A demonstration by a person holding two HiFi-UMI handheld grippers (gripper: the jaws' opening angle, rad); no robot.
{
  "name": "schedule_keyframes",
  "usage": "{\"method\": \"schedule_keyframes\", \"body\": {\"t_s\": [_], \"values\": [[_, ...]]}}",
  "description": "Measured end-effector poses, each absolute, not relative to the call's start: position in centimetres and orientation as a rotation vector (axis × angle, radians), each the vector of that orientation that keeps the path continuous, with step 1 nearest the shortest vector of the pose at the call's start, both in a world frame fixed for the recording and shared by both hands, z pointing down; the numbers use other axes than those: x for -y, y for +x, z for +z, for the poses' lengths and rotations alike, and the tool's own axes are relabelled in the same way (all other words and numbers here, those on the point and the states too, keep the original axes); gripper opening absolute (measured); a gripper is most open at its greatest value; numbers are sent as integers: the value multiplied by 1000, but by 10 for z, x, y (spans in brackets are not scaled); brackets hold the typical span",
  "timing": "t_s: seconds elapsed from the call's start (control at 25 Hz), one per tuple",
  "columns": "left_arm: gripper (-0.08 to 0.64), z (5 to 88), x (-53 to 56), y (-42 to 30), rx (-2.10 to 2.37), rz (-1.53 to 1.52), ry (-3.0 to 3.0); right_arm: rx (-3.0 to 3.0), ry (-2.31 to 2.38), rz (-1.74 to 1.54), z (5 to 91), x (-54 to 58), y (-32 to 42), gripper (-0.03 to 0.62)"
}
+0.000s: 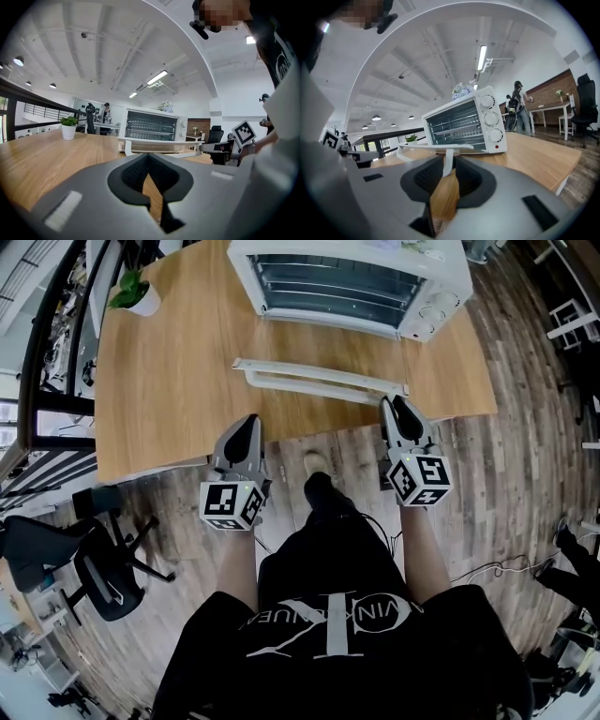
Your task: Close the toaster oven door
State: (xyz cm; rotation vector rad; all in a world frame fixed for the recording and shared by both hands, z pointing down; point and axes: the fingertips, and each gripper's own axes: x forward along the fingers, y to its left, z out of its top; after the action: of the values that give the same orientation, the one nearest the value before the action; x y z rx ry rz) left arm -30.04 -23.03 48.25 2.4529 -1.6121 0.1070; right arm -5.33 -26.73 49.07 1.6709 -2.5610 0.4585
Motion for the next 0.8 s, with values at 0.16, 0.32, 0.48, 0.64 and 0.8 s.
{"method": "schedule_keyframes", "body": {"t_s": [0.16,0.32,0.48,0.64,0.8], "values": [[10,473,235,-304,1628,95,2456,2575,1680,450,479,272,-53,74],[10,466,242,-303,1624,90,2471,2592,1694,436,466,278,-51,74],[10,460,248,-301,1620,79,2481,2600,1708,409,452,284,-52,74],[9,453,255,-300,1620,62,2491,2607,1718,384,440,290,-51,74],[11,446,264,-297,1615,51,2506,2618,1734,366,428,298,-48,74]]}}
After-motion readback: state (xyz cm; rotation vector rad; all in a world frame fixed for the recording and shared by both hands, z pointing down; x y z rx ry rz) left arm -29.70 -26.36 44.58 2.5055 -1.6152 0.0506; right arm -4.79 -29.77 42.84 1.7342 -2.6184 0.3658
